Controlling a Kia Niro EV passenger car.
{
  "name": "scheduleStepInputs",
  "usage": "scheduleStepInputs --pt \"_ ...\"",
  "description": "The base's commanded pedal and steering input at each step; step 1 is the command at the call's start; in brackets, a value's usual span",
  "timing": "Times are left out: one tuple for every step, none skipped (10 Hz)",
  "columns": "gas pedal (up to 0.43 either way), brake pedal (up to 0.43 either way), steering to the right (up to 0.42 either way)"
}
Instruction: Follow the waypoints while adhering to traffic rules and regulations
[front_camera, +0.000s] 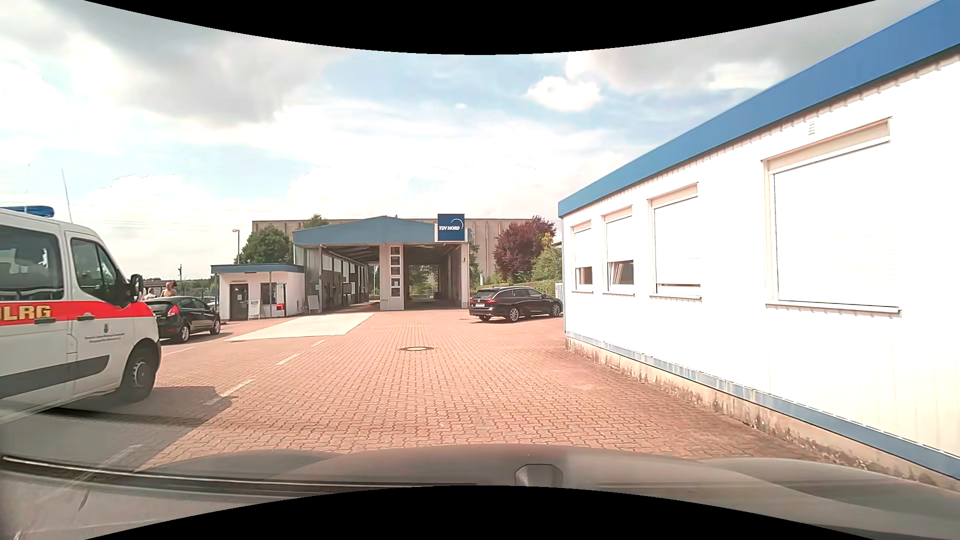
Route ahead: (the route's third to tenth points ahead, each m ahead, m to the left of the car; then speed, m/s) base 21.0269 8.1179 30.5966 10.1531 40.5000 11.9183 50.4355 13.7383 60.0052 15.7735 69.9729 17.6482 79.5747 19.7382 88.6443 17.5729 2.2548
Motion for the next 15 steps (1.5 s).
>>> scheduleStepInputs --pt "0.0 0.159 -0.016" --pt "0.0 0.159 -0.029" --pt "0.0 0.159 -0.036" --pt "0.0 0.165 -0.041" --pt "0.0 0.171 -0.048" --pt "0.0 0.171 -0.054" --pt "0.0 0.165 -0.063" --pt "0.0 0.159 -0.071" --pt "0.0 0.165 -0.074" --pt "0.0 0.159 -0.074" --pt "0.0 0.165 -0.075" --pt "0.0 0.165 -0.076" --pt "0.0 0.165 -0.077" --pt "0.0 0.165 -0.079" --pt "0.0 0.165 -0.082"
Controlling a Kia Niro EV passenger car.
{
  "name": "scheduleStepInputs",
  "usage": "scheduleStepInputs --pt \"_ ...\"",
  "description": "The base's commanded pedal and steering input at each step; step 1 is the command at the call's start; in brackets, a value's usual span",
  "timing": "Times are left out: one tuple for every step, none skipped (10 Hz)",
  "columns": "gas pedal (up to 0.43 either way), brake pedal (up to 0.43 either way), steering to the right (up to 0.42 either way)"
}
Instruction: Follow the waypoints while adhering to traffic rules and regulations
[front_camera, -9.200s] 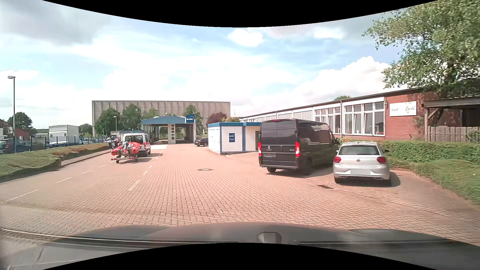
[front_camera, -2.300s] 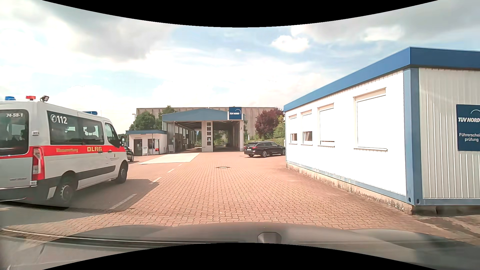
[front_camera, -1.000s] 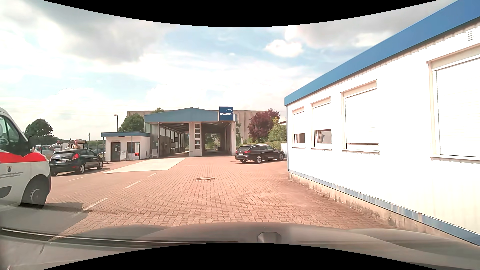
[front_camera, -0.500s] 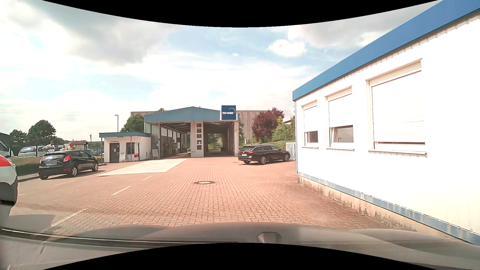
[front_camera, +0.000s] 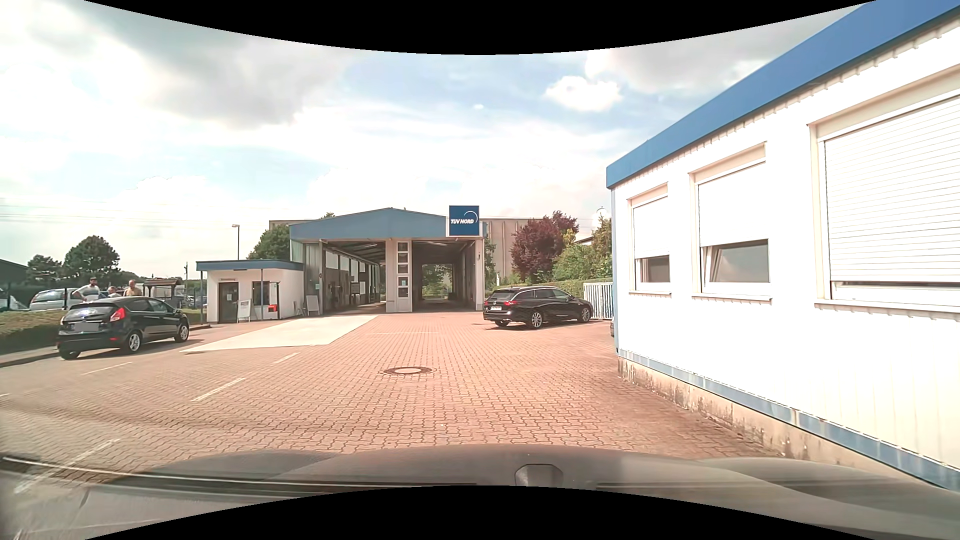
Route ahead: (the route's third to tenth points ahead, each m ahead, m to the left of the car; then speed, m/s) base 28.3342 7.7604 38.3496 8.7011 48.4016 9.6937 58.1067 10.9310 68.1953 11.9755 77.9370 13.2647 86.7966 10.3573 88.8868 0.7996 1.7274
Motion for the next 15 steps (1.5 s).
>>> scheduleStepInputs --pt "0.0 0.165 -0.085" --pt "0.0 0.165 -0.088" --pt "0.0 0.165 -0.09" --pt "0.0 0.165 -0.092" --pt "0.0 0.159 -0.093" --pt "0.0 0.159 -0.094" --pt "0.0 0.152 -0.097" --pt "0.0 0.152 -0.101" --pt "0.0 0.152 -0.109" --pt "0.0 0.159 -0.117" --pt "0.0 0.165 -0.127" --pt "0.0 0.171 -0.14" --pt "0.0 0.183 -0.149" --pt "0.0 0.189 -0.154" --pt "0.0 0.207 -0.154"
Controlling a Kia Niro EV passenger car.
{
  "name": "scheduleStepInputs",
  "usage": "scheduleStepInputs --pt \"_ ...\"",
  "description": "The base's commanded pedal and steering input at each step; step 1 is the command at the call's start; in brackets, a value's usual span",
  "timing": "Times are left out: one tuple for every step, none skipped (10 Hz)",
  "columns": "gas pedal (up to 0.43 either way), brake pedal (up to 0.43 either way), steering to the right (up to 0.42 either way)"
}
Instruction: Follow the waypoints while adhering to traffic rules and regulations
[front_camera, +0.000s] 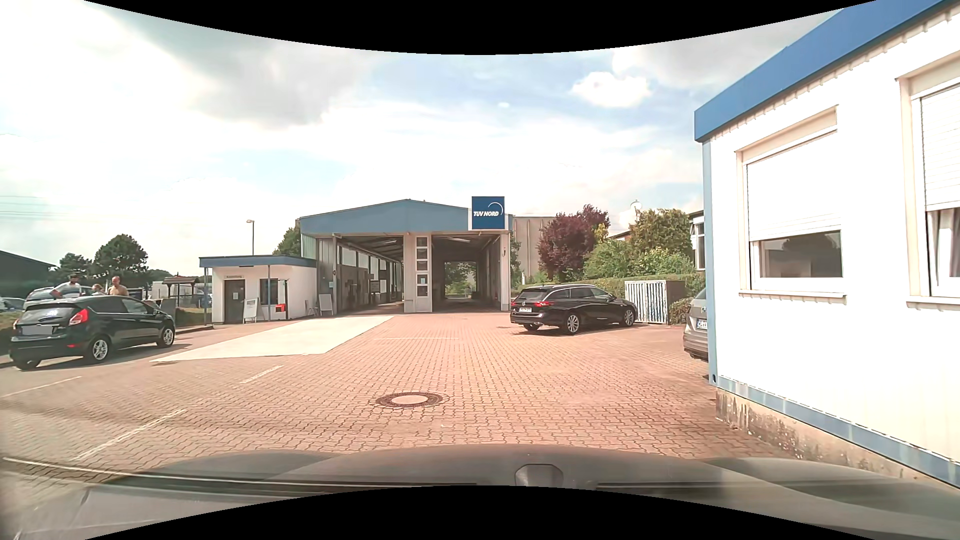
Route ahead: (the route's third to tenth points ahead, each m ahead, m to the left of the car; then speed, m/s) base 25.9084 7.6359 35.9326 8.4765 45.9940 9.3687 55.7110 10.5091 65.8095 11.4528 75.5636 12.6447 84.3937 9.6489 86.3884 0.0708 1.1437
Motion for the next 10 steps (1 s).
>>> scheduleStepInputs --pt "0.0 0.213 -0.154" --pt "0.0 0.213 -0.154" --pt "0.0 0.213 -0.153" --pt "0.0 0.201 -0.152" --pt "0.0 0.195 -0.151" --pt "0.0 0.195 -0.151" --pt "0.0 0.195 -0.15" --pt "0.0 0.195 -0.15" --pt "0.0 0.189 -0.15" --pt "0.0 0.189 -0.149"
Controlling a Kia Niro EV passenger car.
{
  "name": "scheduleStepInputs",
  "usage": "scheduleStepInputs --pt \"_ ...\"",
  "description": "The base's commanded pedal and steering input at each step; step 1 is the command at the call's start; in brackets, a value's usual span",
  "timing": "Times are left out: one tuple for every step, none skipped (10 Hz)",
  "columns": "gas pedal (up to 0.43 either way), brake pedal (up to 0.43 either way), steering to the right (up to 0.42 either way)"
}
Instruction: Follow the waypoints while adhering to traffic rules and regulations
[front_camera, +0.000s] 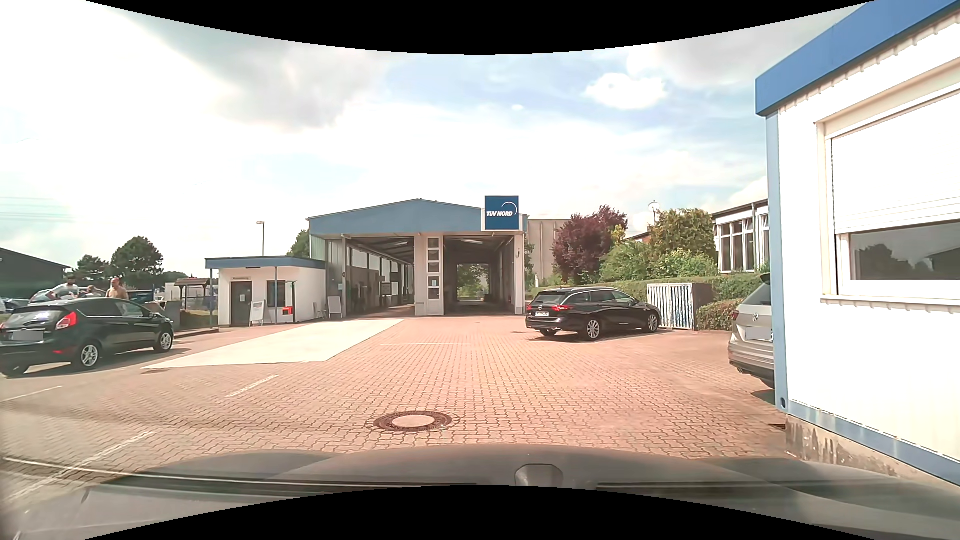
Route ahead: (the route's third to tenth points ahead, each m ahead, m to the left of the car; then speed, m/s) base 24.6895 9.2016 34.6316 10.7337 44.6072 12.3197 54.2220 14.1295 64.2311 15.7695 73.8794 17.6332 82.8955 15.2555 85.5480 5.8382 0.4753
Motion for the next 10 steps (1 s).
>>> scheduleStepInputs --pt "0.0 0.189 -0.15" --pt "0.0 0.189 -0.149" --pt "0.0 0.189 -0.15" --pt "0.0 0.195 -0.149" --pt "0.0 0.195 -0.149" --pt "0.0 0.195 -0.149" --pt "0.0 0.201 -0.149" --pt "0.0 0.207 -0.149" --pt "0.0 0.207 -0.149" --pt "0.0 0.213 -0.15"
